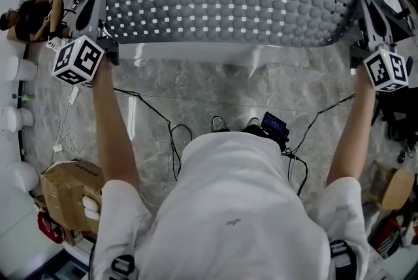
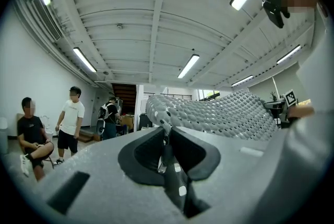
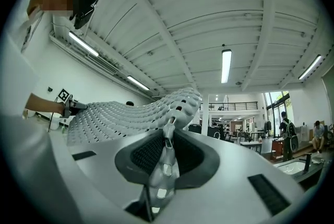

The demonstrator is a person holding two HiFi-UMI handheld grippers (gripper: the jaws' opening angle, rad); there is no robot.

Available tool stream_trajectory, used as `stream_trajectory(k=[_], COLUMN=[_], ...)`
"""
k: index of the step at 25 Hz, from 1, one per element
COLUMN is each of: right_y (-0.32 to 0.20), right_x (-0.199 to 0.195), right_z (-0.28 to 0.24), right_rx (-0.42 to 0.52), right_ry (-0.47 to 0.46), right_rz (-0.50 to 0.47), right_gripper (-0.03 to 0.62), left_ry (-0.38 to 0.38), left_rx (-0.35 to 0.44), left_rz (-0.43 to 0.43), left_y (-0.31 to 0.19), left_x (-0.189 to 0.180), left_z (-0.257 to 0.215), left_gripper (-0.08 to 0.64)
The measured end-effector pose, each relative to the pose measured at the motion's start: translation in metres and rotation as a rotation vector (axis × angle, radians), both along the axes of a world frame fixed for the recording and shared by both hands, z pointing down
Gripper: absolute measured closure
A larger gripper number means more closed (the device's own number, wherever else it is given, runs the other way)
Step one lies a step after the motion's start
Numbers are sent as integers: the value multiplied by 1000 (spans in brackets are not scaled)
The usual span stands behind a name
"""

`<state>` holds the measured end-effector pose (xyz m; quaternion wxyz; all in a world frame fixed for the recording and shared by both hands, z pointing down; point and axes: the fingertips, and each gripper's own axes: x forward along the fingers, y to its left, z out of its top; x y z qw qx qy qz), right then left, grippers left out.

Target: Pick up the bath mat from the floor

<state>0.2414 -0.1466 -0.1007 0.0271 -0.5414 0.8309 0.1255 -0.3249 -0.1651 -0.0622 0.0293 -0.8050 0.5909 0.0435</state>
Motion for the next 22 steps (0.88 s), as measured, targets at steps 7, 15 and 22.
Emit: stream_trajectory(k=[7, 15, 22], right_y=[-2, 1, 1], right_x=[8, 8, 9], right_z=[16, 21, 24], right_rx=[-19, -39, -46], right_ry=[12, 24, 51], right_rz=[9, 21, 24], right_gripper=[534, 534, 534], left_ry=[-2, -23, -40], left_rx=[-10, -19, -28], left_rz=[16, 28, 34], left_y=[-6, -3, -4], left_x=[9, 11, 16], left_z=[9, 9, 13], left_gripper=[506, 506, 506])
